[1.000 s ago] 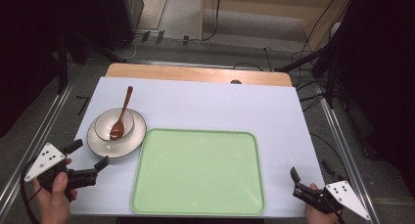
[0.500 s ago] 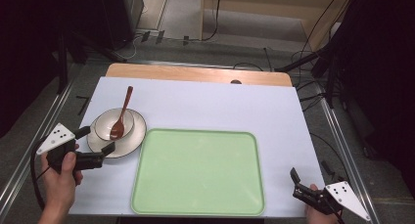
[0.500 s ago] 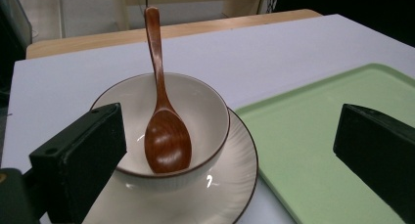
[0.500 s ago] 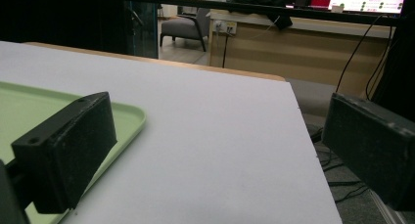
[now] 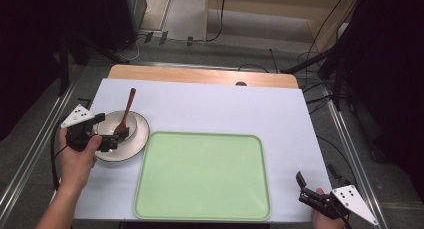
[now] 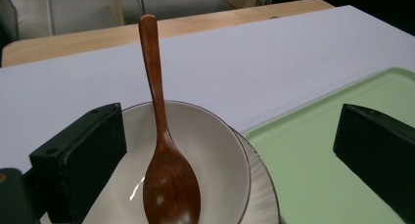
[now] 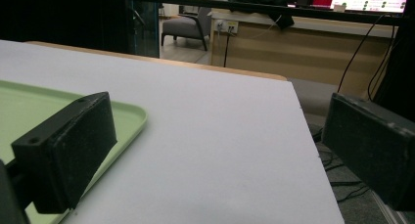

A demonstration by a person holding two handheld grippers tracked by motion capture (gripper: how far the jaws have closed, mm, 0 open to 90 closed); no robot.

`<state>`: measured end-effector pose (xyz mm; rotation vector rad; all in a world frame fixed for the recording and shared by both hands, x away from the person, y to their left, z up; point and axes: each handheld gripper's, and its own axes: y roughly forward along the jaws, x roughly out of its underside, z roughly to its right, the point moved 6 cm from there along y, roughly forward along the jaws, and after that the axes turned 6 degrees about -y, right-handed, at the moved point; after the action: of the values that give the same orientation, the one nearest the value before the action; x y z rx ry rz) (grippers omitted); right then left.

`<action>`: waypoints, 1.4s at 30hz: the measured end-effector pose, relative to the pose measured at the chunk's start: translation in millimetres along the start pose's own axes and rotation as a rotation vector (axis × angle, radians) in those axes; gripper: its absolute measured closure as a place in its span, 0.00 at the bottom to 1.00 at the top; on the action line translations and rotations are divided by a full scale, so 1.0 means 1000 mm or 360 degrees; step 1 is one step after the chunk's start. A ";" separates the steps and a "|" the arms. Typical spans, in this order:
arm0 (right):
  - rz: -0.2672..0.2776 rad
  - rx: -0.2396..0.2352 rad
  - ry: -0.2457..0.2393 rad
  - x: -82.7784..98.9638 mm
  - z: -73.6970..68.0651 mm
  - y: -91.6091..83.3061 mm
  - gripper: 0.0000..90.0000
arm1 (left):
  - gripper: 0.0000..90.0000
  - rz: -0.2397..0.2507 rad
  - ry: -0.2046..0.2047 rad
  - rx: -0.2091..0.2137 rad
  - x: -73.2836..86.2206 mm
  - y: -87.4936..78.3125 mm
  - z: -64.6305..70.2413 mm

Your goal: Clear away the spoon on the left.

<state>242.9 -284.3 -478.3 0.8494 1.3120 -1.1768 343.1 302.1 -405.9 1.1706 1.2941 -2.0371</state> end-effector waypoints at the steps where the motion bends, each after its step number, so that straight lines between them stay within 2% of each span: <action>1: 0.0000 0.0000 0.0000 0.000 0.000 0.000 0.00 | 0.00 -0.0004 -0.0024 0.0006 -0.002 0.002 -0.002; 3: 0.0001 -0.0002 0.0001 0.000 -0.001 0.000 0.00 | 0.04 -0.0015 -0.0059 -0.0027 -0.007 0.009 -0.008; 9: -0.0002 -0.0003 -0.0004 0.000 -0.001 0.001 0.00 | 0.06 -0.0049 -0.0076 -0.0069 -0.014 0.018 -0.014; 12: -0.0002 -0.0006 -0.0004 0.000 -0.001 0.001 0.00 | 0.09 -0.0088 -0.0063 -0.0081 -0.016 0.024 -0.016; 13: -0.0002 -0.0004 -0.0003 0.000 -0.001 0.001 0.00 | 0.13 -0.0111 -0.0063 -0.0127 -0.018 0.029 -0.018; 17: -0.0002 -0.0006 -0.0002 0.000 -0.002 0.001 0.00 | 0.15 -0.0151 -0.0077 -0.0121 -0.019 0.036 -0.019; 24: -0.0002 -0.0009 -0.0005 0.000 -0.002 0.001 0.00 | 0.28 -0.0210 -0.0124 -0.0128 -0.023 0.052 -0.024; 27: 0.0003 -0.0011 -0.0002 0.000 -0.002 0.001 0.00 | 0.33 -0.0221 -0.0119 -0.0146 -0.024 0.057 -0.027; 28: -0.0001 -0.0012 -0.0001 0.000 -0.002 0.001 0.00 | 0.36 -0.0207 -0.0153 -0.0140 -0.026 0.061 -0.029; 30: -0.0002 -0.0013 -0.0001 0.000 -0.002 0.001 0.00 | 0.37 -0.0210 -0.0166 -0.0143 -0.025 0.063 -0.030; 34: 0.0002 -0.0013 -0.0001 0.000 -0.002 0.001 0.00 | 0.45 -0.0231 -0.0240 -0.0139 -0.023 0.069 -0.037; 37: -0.0003 -0.0016 0.0001 0.001 -0.002 0.002 0.00 | 0.51 -0.0232 -0.0318 -0.0096 -0.024 0.071 -0.040; 42: -0.0003 -0.0019 -0.0005 0.000 -0.003 0.003 0.00 | 0.57 -0.0281 -0.0337 -0.0088 -0.029 0.077 -0.041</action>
<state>244.7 -280.9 -479.5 0.8372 1.3164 -1.1703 432.1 301.6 -428.6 0.8155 1.3783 -2.1668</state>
